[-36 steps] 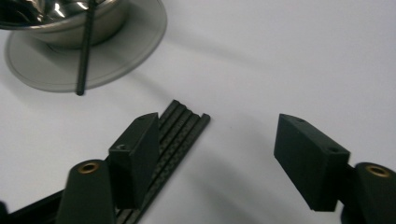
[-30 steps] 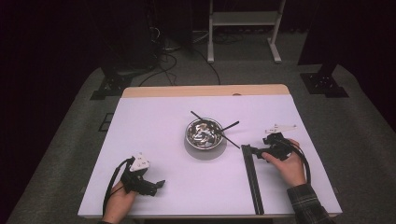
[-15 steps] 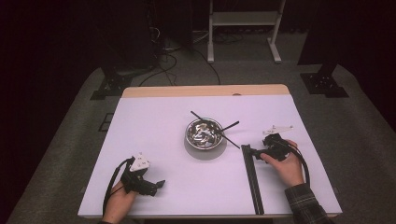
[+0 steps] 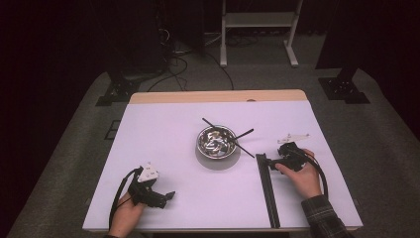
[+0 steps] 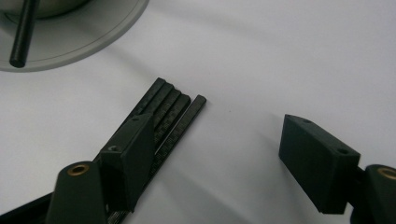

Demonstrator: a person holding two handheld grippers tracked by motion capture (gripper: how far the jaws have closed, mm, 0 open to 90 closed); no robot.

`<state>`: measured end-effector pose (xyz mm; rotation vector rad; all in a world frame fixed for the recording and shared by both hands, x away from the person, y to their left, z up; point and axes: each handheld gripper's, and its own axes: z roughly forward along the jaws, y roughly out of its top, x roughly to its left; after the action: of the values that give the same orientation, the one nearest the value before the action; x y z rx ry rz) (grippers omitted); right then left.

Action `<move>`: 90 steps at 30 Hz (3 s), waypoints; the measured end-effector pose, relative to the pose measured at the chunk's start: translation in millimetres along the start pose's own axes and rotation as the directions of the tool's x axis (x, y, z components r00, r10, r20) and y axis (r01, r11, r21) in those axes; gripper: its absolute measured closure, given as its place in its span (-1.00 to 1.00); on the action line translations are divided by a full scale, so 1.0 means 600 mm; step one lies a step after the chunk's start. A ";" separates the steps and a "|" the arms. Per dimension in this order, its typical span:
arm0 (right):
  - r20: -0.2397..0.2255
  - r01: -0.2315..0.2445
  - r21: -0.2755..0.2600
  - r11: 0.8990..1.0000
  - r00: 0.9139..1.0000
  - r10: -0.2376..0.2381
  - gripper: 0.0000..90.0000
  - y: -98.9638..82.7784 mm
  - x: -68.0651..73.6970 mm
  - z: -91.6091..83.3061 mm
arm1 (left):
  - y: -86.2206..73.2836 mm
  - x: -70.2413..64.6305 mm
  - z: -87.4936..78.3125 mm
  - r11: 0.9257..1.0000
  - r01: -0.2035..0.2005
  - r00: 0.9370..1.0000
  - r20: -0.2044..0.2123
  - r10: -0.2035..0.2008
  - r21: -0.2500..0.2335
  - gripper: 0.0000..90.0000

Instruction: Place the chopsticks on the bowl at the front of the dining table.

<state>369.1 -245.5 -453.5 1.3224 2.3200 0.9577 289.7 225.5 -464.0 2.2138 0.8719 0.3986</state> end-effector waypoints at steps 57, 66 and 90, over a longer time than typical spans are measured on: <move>-0.039 -0.017 -0.067 0.998 0.999 0.014 -0.47 -0.076 0.034 -0.105 | 0.000 0.000 0.000 1.000 -0.001 1.000 0.000 0.001 0.000 -1.00; -0.046 0.003 -0.055 0.998 0.999 -0.005 -0.47 -0.103 0.050 -0.120 | 0.000 0.000 0.000 1.000 -0.001 1.000 0.000 0.001 0.000 -1.00; -0.071 0.037 -0.018 0.999 0.997 -0.038 -0.52 -0.155 0.098 -0.139 | 0.000 0.000 0.000 1.000 -0.001 1.000 0.000 0.001 0.000 -1.00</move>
<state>232.0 -261.8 -451.8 1.2533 2.3759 1.0263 289.6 225.4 -463.9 2.2143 0.8714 0.3991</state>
